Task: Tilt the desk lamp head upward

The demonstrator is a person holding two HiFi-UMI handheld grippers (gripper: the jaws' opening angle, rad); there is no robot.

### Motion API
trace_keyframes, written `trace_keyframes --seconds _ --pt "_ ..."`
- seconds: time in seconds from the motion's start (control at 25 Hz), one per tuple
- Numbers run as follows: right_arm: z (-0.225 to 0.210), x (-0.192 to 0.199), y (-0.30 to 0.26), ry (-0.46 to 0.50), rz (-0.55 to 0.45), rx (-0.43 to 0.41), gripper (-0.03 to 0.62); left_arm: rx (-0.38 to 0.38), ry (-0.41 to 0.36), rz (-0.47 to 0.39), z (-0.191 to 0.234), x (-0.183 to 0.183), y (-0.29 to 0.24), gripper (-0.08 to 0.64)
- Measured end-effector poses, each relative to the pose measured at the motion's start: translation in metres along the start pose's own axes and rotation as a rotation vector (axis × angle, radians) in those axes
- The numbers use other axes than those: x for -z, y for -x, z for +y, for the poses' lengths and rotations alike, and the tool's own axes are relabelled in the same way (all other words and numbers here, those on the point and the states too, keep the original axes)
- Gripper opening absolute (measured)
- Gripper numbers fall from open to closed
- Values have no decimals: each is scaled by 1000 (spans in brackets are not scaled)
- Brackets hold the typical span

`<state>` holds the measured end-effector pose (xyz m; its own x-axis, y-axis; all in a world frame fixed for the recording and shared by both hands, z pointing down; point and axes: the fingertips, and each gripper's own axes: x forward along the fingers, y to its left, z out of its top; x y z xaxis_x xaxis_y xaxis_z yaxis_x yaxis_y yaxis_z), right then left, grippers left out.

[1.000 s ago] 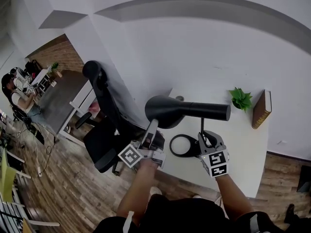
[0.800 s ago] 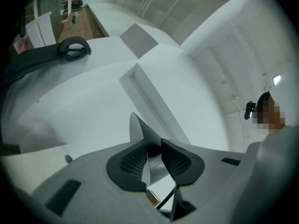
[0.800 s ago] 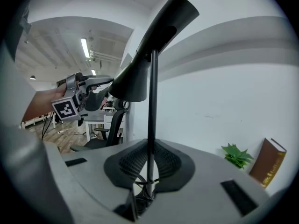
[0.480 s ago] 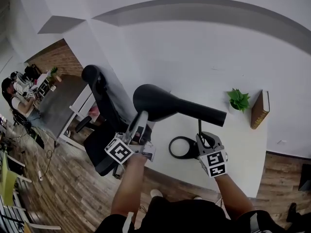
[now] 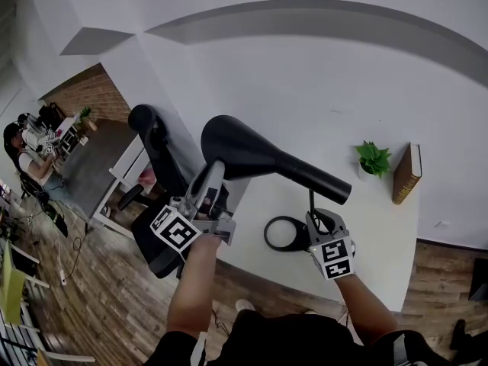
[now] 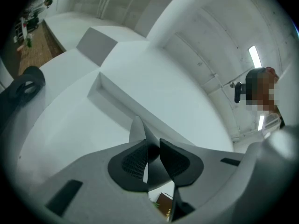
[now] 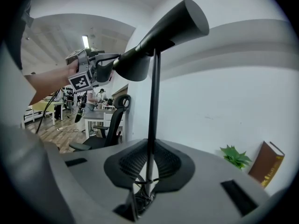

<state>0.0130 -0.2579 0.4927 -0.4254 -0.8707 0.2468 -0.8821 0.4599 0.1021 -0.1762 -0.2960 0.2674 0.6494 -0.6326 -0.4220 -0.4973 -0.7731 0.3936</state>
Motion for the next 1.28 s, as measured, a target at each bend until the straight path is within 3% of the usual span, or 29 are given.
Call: trace_keyframes --seconds 0.52,0.68,0.84,0.92,0.96,1.0,1.12,1.28 --pt "-1 2 1 13 11 31 32 46 -330 85 -44 -28 -28 77" --pt "0 1 1 14 9 33 32 37 -348 86 -44 -29 -26 81" --pt "1 2 1 44 0 32 35 28 -337 31 -42 -29 -25 97" --pt "1 1 1 54 -10 28 46 25 -319 1 -40 -30 -26 97" --pt "2 -1 3 43 -21 23 81 17 -321 -7 -39 -30 -25 103" --pt "3 -5 6 26 -38 18 134 5 -326 -12 -38 -30 -24 130" --pt "1 -17 20 -5 -88 25 167 -58 -348 -32 -33 -29 -13 225" --pt "2 -22 37 -22 -98 8 186 -144 -378 -50 -31 -20 11 253"
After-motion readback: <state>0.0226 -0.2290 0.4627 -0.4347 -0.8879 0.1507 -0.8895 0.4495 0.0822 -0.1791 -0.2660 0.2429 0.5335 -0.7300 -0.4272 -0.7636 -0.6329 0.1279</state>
